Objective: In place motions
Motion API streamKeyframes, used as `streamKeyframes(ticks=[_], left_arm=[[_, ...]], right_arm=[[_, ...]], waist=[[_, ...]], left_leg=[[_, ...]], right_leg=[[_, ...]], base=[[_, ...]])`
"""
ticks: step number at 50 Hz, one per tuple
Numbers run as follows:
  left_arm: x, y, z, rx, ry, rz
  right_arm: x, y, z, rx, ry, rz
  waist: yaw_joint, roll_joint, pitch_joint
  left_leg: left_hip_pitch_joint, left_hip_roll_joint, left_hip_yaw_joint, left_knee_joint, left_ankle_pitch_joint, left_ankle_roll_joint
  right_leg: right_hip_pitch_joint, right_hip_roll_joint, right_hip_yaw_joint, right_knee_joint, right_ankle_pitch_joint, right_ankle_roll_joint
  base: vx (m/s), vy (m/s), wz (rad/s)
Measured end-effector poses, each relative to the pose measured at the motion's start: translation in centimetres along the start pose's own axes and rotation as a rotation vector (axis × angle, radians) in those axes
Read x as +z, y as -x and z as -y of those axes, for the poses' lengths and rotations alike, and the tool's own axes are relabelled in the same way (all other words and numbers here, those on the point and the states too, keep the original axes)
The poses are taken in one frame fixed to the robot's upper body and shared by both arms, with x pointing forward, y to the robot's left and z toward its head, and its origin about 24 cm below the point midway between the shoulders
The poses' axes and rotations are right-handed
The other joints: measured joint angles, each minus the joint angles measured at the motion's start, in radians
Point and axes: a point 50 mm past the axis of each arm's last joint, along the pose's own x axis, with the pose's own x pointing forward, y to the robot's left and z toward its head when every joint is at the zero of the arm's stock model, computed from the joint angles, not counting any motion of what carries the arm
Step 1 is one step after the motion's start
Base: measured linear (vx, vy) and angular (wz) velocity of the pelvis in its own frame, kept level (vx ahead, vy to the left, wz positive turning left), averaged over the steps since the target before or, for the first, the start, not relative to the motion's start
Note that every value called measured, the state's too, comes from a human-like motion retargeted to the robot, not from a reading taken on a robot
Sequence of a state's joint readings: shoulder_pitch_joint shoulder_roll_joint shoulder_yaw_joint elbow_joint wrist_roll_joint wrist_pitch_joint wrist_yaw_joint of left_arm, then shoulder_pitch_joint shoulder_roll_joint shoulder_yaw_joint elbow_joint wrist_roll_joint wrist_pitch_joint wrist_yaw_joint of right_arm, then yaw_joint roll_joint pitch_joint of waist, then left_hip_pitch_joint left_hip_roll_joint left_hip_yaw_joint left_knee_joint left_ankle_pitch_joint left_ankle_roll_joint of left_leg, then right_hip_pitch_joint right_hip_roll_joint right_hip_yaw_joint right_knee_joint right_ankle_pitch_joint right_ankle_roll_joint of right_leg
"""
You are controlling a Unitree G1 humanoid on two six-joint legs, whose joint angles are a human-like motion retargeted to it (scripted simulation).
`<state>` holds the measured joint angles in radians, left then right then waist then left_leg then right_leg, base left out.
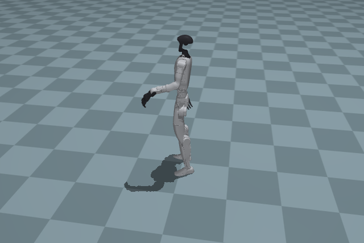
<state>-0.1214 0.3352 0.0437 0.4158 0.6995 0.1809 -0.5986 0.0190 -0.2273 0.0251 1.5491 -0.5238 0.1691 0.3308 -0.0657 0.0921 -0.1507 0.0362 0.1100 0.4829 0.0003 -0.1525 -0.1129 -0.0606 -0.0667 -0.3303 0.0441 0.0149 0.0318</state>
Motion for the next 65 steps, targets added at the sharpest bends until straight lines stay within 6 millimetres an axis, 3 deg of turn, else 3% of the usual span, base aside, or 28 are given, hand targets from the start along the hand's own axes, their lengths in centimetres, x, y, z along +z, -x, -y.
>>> streamKeyframes(ticks=[3,6,10,15,19,23,28,40,45,53,65], left_arm=[[-4.2,-1.7,5.9,-0.245,0.015,-0.142],[-7.6,-2.2,10.6,-0.183,0.200,-0.195],[-11.9,0.7,18.2,-0.184,0.536,-0.538],[-13.9,5.7,25.2,-0.268,0.908,-0.961],[-14.1,7.1,27.5,-0.327,0.834,-0.932],[-13.5,7.4,28.8,-0.251,0.823,-0.915],[-12.3,6.9,29.4,-0.153,1.012,-0.972],[-10.9,3.1,25.1,-0.345,0.852,-0.696],[-10.9,2.4,23.9,-0.303,0.784,-0.688],[-10.4,2.6,24.6,-0.343,0.773,-0.697],[-10.3,3.9,26.9,-0.468,0.684,-0.722]], right_arm=[[-0.1,0.0,0.1,-0.002,-0.004,0.006],[-0.1,0.0,0.1,0.004,-0.009,0.004],[-0.2,0.1,0.2,0.009,-0.012,-0.005],[0.5,0.4,0.8,-0.015,-0.010,0.016],[0.5,0.3,0.7,-0.009,-0.025,0.018],[0.3,0.2,0.2,0.015,-0.042,0.016],[0.0,-0.1,-0.5,0.039,-0.024,0.001],[1.3,0.3,0.4,0.004,0.116,0.012],[1.9,0.4,0.4,0.006,0.090,0.039],[2.2,0.4,0.1,0.022,0.090,0.051],[0.9,0.1,-0.5,0.043,0.009,0.027]], waist=[[0.012,-0.008,0.005],[0.014,-0.019,0.011],[0.004,-0.026,0.015],[-0.017,-0.022,0.022],[-0.020,-0.018,0.020],[-0.004,-0.022,0.019],[0.012,-0.037,0.025],[-0.001,-0.032,0.026],[-0.005,-0.029,0.019],[-0.015,-0.023,0.019],[-0.025,-0.018,0.022]], left_leg=[[0.002,-0.004,0.007,0.001,0.000,0.000],[0.002,-0.007,0.005,0.001,0.001,0.000],[-0.001,-0.005,-0.002,0.002,0.003,0.000],[-0.004,-0.001,0.004,0.000,0.001,-0.002],[-0.005,0.003,0.006,-0.002,0.000,-0.003],[-0.009,0.002,0.012,-0.001,-0.001,-0.003],[-0.015,-0.002,0.005,0.005,0.000,-0.004],[-0.029,-0.001,-0.028,0.012,0.006,-0.001],[-0.030,-0.001,-0.027,0.012,0.006,-0.001],[-0.022,-0.001,-0.018,0.011,0.002,0.001],[-0.012,-0.002,-0.012,0.009,-0.002,0.002]], right_leg=[[0.003,-0.001,0.006,0.000,-0.002,-0.002],[0.007,-0.003,0.002,-0.001,-0.003,-0.003],[0.006,-0.004,-0.005,-0.002,0.000,-0.002],[-0.010,0.001,0.005,0.001,0.005,-0.004],[-0.021,0.003,0.008,0.005,0.008,-0.004],[-0.025,0.005,0.013,0.005,0.007,-0.006],[-0.012,0.002,0.002,-0.004,0.004,-0.008],[-0.008,-0.008,-0.034,-0.001,0.005,-0.005],[-0.011,-0.007,-0.032,-0.001,0.006,-0.005],[-0.013,-0.005,-0.019,0.001,0.007,-0.006],[-0.011,-0.003,-0.009,-0.001,0.007,-0.006]], base=[[0.00,0.00,0.00],[0.00,0.00,0.00],[0.00,0.00,0.00],[0.00,0.00,0.00],[0.00,0.00,0.00],[0.00,0.00,0.00],[-0.01,0.00,0.07],[-0.01,0.00,0.12],[0.00,0.00,0.00],[0.00,0.00,0.00],[0.00,0.00,0.00]])
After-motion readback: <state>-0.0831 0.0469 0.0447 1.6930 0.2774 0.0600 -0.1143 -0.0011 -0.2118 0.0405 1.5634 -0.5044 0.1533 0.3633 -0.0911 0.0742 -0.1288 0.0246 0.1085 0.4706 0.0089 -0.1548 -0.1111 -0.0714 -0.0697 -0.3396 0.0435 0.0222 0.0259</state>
